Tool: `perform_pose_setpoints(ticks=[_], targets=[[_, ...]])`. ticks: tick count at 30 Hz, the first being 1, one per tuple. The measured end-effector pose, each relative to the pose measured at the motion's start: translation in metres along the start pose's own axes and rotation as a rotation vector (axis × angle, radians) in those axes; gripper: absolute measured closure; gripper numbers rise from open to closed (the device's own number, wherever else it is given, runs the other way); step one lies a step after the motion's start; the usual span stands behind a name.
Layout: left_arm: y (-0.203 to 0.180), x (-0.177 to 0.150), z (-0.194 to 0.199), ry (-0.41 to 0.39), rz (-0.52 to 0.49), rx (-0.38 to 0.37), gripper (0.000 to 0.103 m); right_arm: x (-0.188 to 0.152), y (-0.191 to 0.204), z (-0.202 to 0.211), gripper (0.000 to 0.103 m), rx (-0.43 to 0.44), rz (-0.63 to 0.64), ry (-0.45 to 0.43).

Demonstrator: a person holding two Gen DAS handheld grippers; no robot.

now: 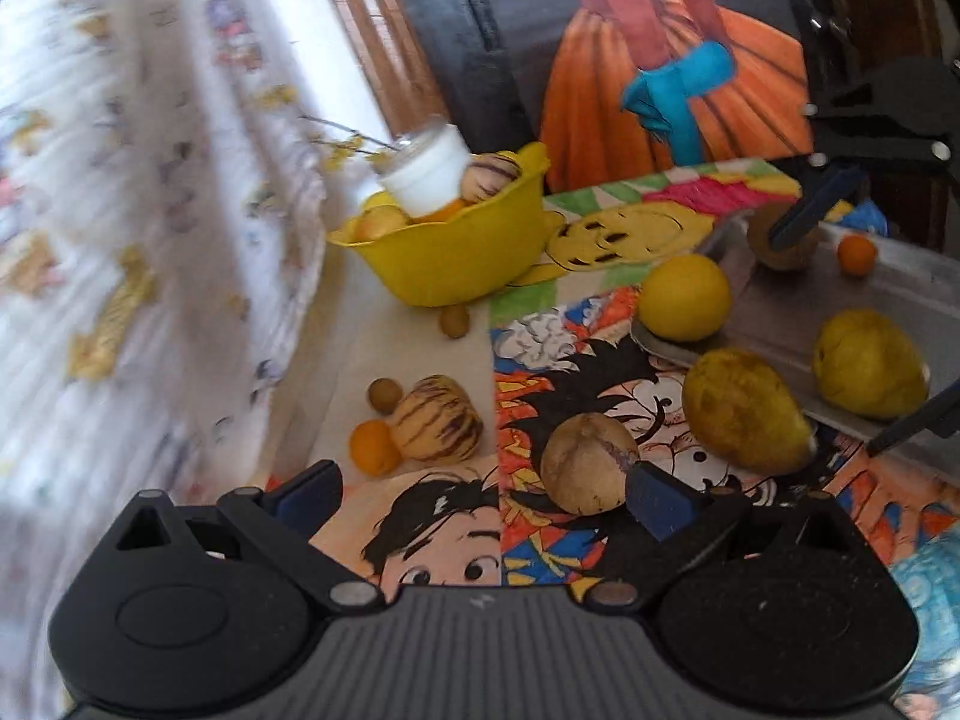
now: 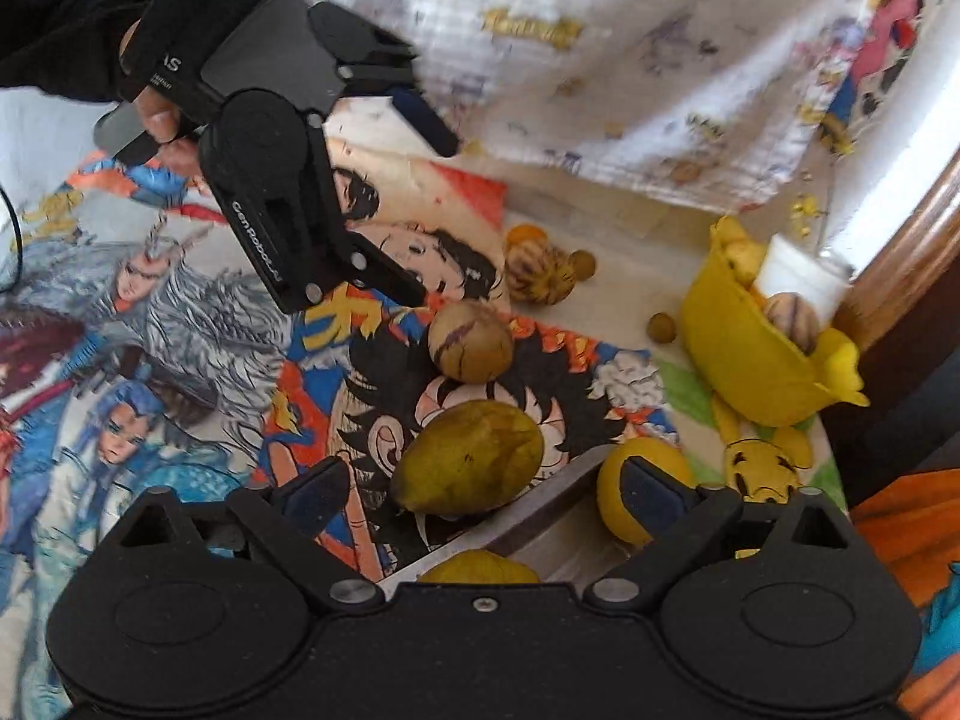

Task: Organize fruits
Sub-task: 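Grasp the brown round fruit with the left tool while the right tool grasps a green pear, then carry the brown fruit in the left tool and pear in the right tool over the tray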

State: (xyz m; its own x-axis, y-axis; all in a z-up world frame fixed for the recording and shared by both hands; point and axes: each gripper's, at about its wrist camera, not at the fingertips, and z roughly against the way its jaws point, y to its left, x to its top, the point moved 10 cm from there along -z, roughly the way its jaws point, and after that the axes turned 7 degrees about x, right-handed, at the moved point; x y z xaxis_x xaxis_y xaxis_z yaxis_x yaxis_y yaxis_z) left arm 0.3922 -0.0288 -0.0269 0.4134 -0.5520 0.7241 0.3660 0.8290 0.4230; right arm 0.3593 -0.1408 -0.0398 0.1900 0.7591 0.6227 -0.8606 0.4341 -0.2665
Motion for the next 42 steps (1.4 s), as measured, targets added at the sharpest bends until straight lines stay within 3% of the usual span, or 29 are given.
perform_pose_setpoints(ticks=[14, 18, 24, 34, 42], targets=[[-0.030, 0.001, -0.029, -0.052, -0.249, -0.109, 0.008, -0.004, -0.007, -0.043, 0.020, 0.092, 0.029, 0.040], [-0.034, -0.001, -0.034, -0.049, -0.252, -0.148, 0.012, -0.006, -0.006, -0.049, 0.023, 0.109, 0.035, 0.050], [-0.042, -0.004, -0.037, -0.046, -0.265, -0.199, 0.027, -0.007, -0.006, -0.054, 0.026, 0.133, 0.027, 0.052], [-0.047, -0.005, -0.037, -0.034, -0.209, -0.285, 0.045, -0.007, -0.004, -0.055, 0.028, 0.156, 0.015, 0.045], [-0.046, -0.005, -0.039, -0.023, -0.166, -0.303, 0.050, -0.007, -0.004, -0.056, 0.028, 0.156, 0.011, 0.043]])
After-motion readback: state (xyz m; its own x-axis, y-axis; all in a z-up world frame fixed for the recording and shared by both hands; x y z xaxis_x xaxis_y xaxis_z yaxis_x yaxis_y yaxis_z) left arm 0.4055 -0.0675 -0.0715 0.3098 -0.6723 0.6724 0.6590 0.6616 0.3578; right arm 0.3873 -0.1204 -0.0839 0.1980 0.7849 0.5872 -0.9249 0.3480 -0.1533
